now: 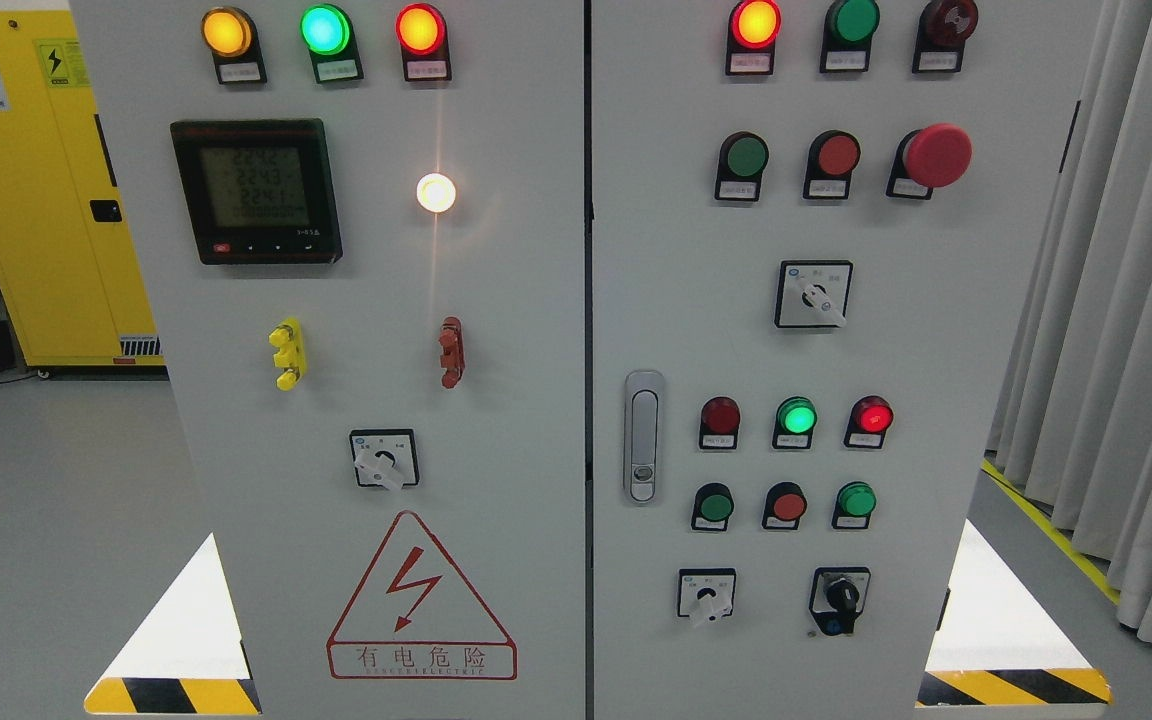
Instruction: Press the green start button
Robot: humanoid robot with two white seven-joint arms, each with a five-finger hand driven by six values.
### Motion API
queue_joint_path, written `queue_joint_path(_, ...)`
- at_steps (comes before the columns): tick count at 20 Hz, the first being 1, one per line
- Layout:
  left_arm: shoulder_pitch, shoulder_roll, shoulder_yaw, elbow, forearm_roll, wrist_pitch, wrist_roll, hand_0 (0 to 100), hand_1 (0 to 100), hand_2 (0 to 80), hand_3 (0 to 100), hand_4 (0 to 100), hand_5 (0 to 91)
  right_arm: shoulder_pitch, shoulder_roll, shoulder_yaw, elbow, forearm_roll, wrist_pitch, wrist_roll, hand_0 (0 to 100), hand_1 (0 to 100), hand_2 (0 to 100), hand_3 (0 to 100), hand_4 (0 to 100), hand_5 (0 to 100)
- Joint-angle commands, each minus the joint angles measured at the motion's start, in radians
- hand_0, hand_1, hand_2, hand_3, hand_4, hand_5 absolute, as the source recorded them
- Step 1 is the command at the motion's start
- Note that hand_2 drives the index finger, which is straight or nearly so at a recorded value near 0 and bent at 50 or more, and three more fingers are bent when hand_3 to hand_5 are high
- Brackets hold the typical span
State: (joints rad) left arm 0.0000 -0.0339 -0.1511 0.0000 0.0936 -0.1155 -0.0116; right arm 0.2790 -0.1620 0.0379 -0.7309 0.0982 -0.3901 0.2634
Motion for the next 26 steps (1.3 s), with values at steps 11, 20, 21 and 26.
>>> queue_joint_path(11, -0.029, -0.073, -0.004, -0.029, -0.002, 0.0, -0.001, 12, 56, 0.0, 0, 0, 0.0, 0.009, -0.005, 0.019, -0.85, 0.188, -0.056, 0.034, 20, 45, 0, 45, 58, 51)
queue_joint_path(20, -0.029, -0.072, -0.004, -0.028, -0.002, 0.0, -0.001, 12, 56, 0.0, 0, 0, 0.0, -0.099, 0.001, 0.014, -1.016, 0.31, -0.099, 0.114, 20, 49, 0, 55, 71, 72)
queue_joint_path(21, -0.029, -0.072, -0.004, -0.028, -0.002, 0.0, -0.001, 12, 56, 0.0, 0, 0, 0.0, -0.116, 0.002, 0.01, -1.039, 0.31, -0.099, 0.112, 20, 49, 0, 56, 73, 73)
queue_joint_path(26, -0.029, -0.072, -0.004, -0.028, -0.002, 0.0, -0.001, 12, 56, 0.0, 0, 0, 0.0, -0.253, 0.002, -0.052, -1.102, 0.418, -0.099, 0.112, 19, 58, 0, 75, 88, 89)
